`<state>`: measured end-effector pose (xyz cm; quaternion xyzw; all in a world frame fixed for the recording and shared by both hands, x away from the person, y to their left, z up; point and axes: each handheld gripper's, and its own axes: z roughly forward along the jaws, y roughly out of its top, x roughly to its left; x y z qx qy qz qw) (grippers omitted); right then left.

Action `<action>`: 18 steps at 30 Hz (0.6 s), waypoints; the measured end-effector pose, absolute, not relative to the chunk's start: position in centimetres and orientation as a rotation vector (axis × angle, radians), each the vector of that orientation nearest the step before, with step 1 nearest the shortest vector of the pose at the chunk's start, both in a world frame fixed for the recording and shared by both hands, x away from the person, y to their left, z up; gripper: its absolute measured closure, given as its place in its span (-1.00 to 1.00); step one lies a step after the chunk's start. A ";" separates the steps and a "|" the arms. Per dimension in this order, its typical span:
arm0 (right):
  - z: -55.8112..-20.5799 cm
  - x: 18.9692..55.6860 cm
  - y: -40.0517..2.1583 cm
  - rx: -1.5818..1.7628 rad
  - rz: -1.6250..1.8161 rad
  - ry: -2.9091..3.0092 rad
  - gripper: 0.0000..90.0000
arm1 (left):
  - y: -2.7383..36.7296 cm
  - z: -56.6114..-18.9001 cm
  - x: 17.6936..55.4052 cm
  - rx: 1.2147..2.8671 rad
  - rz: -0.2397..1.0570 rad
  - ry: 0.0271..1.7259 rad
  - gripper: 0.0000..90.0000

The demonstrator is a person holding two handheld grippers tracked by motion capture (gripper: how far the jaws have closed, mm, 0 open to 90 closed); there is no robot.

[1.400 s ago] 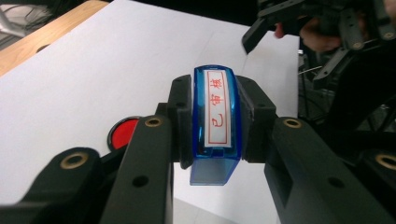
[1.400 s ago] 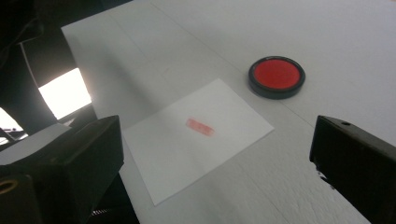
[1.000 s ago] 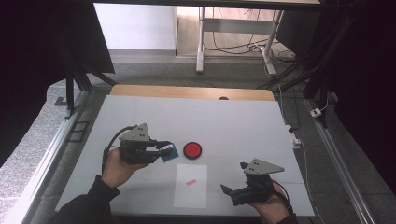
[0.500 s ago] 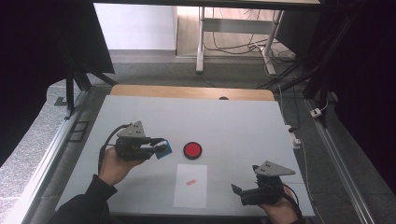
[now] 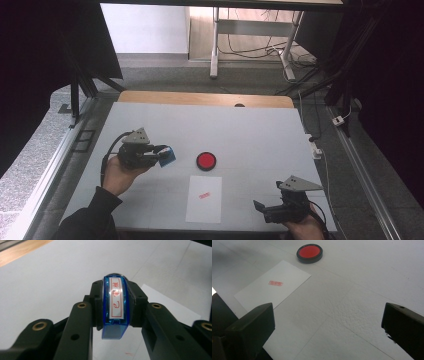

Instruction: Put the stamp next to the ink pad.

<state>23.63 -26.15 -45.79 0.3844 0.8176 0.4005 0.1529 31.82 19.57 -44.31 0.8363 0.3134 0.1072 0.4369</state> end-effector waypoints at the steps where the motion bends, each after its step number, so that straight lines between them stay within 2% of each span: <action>1: -45.8 23.6 -26.2 1.105 1.155 2.341 -1.00 | 19.7 -44.5 31.9 2.077 0.268 0.795 0.55; 18: -45.7 23.5 -26.6 1.132 1.171 2.306 -1.00 | 22.3 -47.7 33.6 2.039 0.307 0.981 0.55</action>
